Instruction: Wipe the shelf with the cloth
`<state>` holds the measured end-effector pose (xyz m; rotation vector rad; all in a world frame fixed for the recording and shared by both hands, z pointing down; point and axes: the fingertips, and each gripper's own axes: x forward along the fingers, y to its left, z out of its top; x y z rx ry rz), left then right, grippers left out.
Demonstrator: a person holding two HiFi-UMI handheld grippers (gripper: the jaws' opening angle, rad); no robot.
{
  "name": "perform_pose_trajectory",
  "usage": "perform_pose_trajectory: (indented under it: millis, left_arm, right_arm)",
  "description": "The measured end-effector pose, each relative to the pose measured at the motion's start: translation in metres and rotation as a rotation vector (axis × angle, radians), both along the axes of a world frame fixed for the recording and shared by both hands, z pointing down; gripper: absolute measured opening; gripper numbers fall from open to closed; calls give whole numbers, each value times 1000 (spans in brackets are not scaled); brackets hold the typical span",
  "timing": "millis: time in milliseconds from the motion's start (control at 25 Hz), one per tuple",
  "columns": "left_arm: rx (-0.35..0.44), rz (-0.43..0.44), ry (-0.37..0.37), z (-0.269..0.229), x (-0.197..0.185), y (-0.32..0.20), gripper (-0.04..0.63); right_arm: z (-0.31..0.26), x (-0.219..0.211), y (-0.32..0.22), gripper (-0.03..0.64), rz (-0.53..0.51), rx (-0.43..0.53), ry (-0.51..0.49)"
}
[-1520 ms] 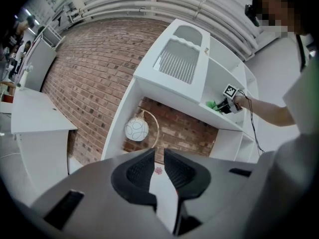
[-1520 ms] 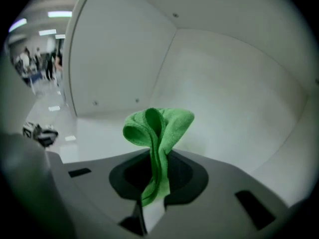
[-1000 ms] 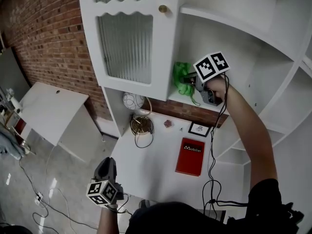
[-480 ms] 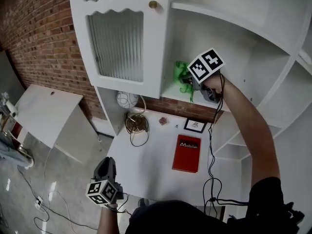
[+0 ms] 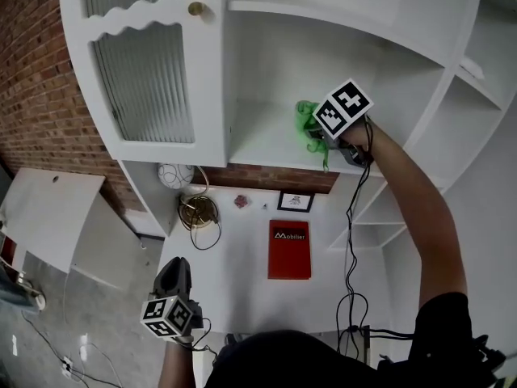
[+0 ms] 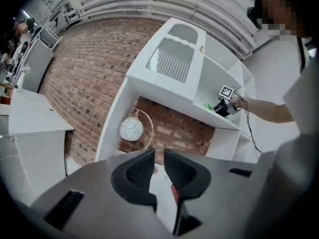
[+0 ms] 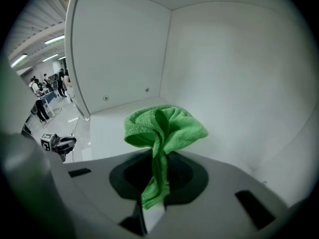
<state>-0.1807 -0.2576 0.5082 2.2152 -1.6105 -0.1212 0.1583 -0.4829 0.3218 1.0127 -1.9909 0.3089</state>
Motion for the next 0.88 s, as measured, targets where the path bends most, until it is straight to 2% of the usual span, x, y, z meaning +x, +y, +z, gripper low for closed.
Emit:
perform_pose_trajectory:
  millis: [320,640,880]
  left_arm:
    - [19,116,5,-7,33,-26,57]
    - [29,187,16,-8,48,-42,57]
    - [25,207,19,-5,47,-49,57]
  right_arm:
    - [2,66,19,51,122,25,231]
    - [7,129,30,49,212,37,694]
    - [13,149,43,48,231,-8,941]
